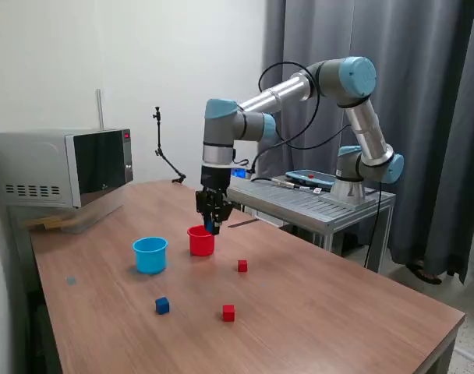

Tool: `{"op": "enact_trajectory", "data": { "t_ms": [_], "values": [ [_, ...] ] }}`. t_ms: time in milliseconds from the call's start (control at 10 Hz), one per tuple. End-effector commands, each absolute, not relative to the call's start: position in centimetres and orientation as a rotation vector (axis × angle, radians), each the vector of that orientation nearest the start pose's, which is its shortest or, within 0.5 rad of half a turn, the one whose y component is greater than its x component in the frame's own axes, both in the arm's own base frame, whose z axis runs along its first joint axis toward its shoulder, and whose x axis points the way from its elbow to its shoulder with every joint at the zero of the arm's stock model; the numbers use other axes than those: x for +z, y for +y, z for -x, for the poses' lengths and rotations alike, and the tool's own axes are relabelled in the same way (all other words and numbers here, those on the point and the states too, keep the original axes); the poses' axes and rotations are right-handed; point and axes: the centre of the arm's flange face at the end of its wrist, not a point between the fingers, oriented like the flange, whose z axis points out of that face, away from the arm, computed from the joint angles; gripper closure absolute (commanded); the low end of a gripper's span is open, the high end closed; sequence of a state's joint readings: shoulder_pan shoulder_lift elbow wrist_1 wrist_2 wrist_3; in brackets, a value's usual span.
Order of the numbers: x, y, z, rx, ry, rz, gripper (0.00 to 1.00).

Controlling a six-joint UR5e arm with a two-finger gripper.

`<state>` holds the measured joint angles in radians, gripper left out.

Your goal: Place red objects in the red bin, and blue objects in the blue bin.

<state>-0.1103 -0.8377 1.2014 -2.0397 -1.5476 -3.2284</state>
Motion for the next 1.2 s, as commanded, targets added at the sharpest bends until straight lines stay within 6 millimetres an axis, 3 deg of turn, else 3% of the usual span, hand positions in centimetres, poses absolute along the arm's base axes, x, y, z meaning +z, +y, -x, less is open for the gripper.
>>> {"op": "enact_trajectory", "data": {
  "t_ms": [0,200,400,500,1100],
  "values": [
    [30.8,1.1,78.5,0.23,2.415,2.194,1.0],
    [31.8,5.4,78.7,0.241,2.487,2.137,1.0],
    [32.9,5.8,79.7,0.25,2.534,2.178,1.0],
    [32.2,6.9,80.3,0.239,2.55,2.168,1.0],
    [27.9,8.5,83.7,0.223,2.547,2.164,1.0]
  ]
}}
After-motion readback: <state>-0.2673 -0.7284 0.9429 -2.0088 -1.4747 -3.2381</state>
